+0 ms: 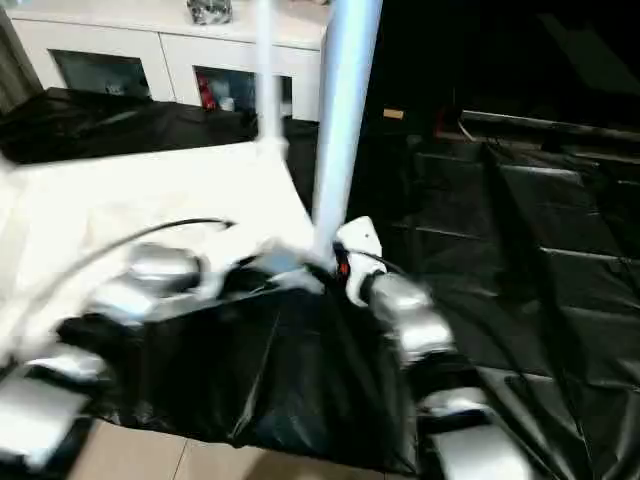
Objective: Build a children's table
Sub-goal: Rotate leg to tighten
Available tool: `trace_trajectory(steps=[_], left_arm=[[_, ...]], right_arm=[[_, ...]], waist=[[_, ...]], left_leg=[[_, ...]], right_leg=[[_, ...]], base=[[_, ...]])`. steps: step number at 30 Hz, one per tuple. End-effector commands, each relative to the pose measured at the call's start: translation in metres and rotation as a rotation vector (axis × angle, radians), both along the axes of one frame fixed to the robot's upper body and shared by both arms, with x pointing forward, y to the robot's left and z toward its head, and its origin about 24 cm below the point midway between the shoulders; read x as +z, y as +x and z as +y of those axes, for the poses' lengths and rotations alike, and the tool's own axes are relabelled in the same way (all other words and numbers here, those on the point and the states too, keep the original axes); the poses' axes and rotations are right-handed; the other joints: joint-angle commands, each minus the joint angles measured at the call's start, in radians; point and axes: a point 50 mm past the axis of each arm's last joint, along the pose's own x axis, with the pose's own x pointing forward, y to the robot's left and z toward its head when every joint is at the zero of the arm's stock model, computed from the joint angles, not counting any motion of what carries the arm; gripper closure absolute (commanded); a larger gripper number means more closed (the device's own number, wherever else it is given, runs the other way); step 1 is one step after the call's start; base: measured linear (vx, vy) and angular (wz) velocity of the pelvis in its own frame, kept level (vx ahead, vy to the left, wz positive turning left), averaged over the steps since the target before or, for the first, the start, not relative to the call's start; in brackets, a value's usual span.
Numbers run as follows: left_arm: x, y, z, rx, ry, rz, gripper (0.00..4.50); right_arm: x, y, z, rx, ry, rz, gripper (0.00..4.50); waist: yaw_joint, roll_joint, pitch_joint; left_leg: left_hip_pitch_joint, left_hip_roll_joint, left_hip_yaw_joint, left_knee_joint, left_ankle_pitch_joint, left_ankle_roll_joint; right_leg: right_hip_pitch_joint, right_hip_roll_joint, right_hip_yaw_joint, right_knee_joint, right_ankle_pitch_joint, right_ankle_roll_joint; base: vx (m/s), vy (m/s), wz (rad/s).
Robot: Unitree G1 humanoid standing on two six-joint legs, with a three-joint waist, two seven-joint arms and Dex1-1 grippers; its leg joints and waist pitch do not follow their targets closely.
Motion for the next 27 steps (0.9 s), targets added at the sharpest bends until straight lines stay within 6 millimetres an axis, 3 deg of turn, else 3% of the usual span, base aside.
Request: trace_trajectory(steps=[1, 2, 4, 8, 9, 12, 16, 24, 27], left_arm=[[-0.024, -0.019, -0.03, -0.079, 0.001, 0.077, 4.5], [-0.024, -0.019, -0.032, -0.082, 0.002, 0.065, 4.5], [-0.024, -0.019, -0.031, -0.087, 0.009, 0.053, 4.5], [-0.021, -0.021, -0.018, -0.134, 0.011, 0.034, 4.5], [-0.021, -0.021, -0.012, -0.145, 0.017, 0.03, 4.5], [-0.02, -0.025, 0.005, -0.192, 0.023, 0.043, 4.5], [-0.02, -0.031, 0.025, -0.269, 0.036, 0.082, 4.5], [-0.013, -0.039, 0.048, -0.393, 0.005, 0.167, 4.5], [-0.011, -0.04, 0.048, -0.426, 0.001, 0.186, 4.5]], right_arm=[[-0.01, -0.01, 0.036, 0.089, 0.007, 0.049, 1.78], [-0.006, -0.012, 0.045, 0.125, 0.0, 0.015, 1.78], [-0.001, -0.012, 0.048, 0.149, -0.004, -0.027, 1.22], [0.008, -0.008, 0.034, 0.181, 0.053, -0.06, 0.99], [0.01, -0.008, 0.028, 0.211, 0.052, -0.069, 0.9], [0.012, -0.013, 0.013, 0.361, 0.021, -0.075, 0.81], [0.01, -0.022, -0.002, 0.543, -0.043, -0.058, 0.81], [0.016, -0.032, -0.019, 0.842, -0.068, 0.012, 0.81], [0.017, -0.031, -0.02, 0.882, -0.085, 0.026, 1.14]], waist=[[0.0, 0.001, -0.035], [-0.001, 0.001, -0.035], [-0.002, -0.003, -0.035], [0.0, -0.002, -0.036], [-0.001, -0.008, -0.037], [0.002, -0.009, -0.044], [0.005, -0.009, -0.045], [0.018, -0.004, -0.041], [0.02, -0.006, -0.042]], left_leg=[[-0.002, 0.033, -0.021, -0.078, -0.221, 0.012], [-0.004, 0.033, -0.022, -0.079, -0.222, 0.015], [-0.005, 0.033, -0.022, -0.079, -0.228, 0.019], [-0.007, 0.035, -0.023, -0.08, -0.23, 0.031], [-0.01, 0.035, -0.023, -0.079, -0.224, 0.036], [-0.016, 0.033, -0.018, -0.07, -0.134, 0.078], [-0.015, 0.034, -0.013, -0.066, -0.094, 0.108], [-0.009, 0.043, -0.01, -0.07, -0.142, 0.078], [-0.01, 0.043, -0.011, -0.069, -0.123, 0.075]], right_leg=[[0.03, -0.081, 0.05, -0.095, -0.315, -0.177], [0.031, -0.08, 0.05, -0.094, -0.307, -0.176], [0.031, -0.079, 0.049, -0.094, -0.308, -0.174], [0.033, -0.083, 0.05, -0.093, -0.298, -0.177], [0.035, -0.082, 0.05, -0.091, -0.29, -0.177], [0.045, -0.08, 0.049, -0.074, -0.128, -0.21], [0.047, -0.08, 0.048, -0.066, -0.044, -0.243], [0.044, -0.078, 0.043, -0.067, -0.111, -0.25], [0.045, -0.08, 0.043, -0.064, -0.1, -0.254]], base=[[0.0, 0.0, 0.0], [0.0, 0.0, 0.0], [0.0, 0.0, 0.0], [0.0, 0.0, 0.0], [0.0, 0.0, 0.0], [0.0, 0.0, 0.0], [0.0, 0.0, 0.0], [0.0, 0.0, 0.0], [0.0, 0.0, 0.0]])
